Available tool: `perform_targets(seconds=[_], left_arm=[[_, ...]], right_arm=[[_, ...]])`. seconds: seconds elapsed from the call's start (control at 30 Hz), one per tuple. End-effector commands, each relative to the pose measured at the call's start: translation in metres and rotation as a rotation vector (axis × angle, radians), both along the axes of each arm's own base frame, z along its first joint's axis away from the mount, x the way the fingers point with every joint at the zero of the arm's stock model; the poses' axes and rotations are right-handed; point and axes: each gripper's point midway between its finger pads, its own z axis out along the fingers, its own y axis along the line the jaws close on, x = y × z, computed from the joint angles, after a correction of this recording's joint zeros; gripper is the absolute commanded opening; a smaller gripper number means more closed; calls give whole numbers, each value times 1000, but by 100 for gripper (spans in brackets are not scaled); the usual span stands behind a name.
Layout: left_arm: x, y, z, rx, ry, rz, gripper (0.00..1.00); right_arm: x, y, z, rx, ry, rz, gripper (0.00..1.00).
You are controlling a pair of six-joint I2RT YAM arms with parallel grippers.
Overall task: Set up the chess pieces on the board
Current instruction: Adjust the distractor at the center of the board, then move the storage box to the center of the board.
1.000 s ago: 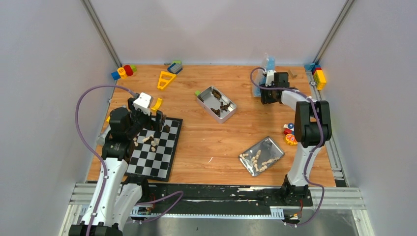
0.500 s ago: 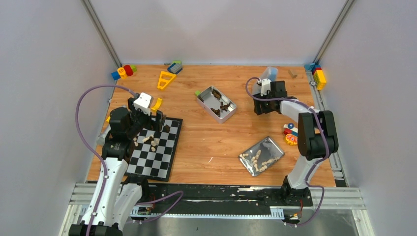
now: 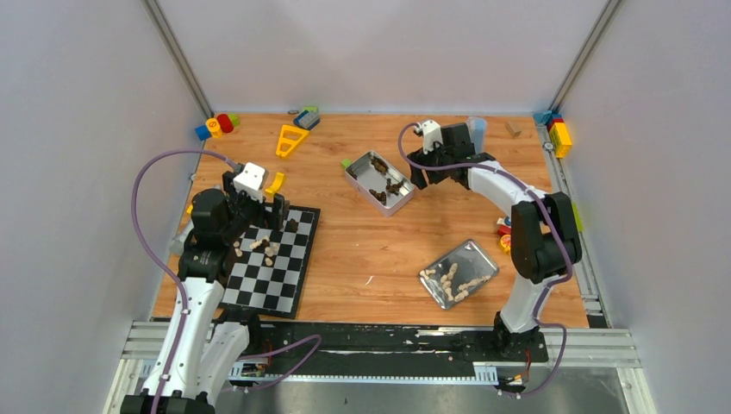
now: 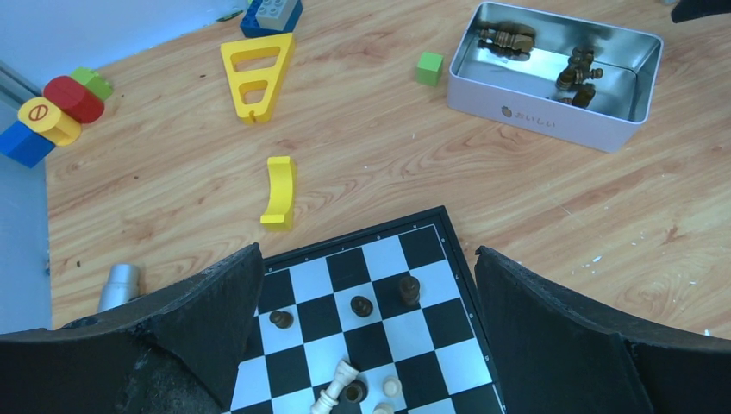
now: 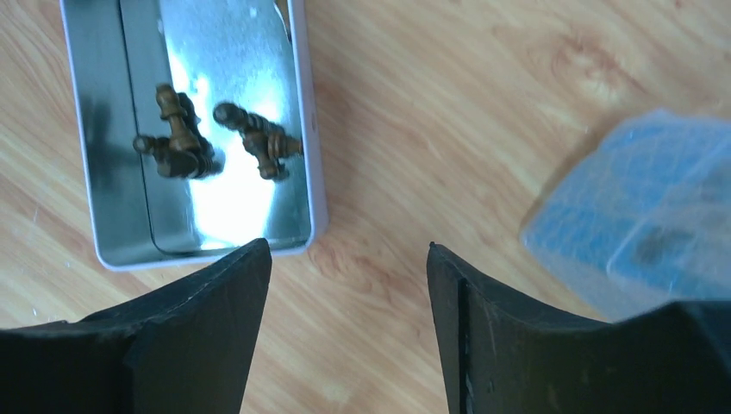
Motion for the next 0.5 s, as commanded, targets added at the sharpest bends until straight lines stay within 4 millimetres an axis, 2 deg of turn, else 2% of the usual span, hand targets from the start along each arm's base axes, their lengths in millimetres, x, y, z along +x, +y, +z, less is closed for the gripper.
perform_targets(seconds=[0.0, 0.2, 0.37, 0.47], left_arm=[[3, 2, 14, 16, -59, 5, 100], [3, 3, 15, 18, -61, 8, 100], [3, 3, 15, 20, -61, 12, 100], [3, 3, 16, 21, -64, 11, 100]], right_arm=[[16, 28, 6, 19, -9, 51, 67], [28, 45, -12, 5, 20, 68, 62], [33, 51, -32, -9, 53, 69, 50], [30, 48, -39, -21, 68, 59, 40]])
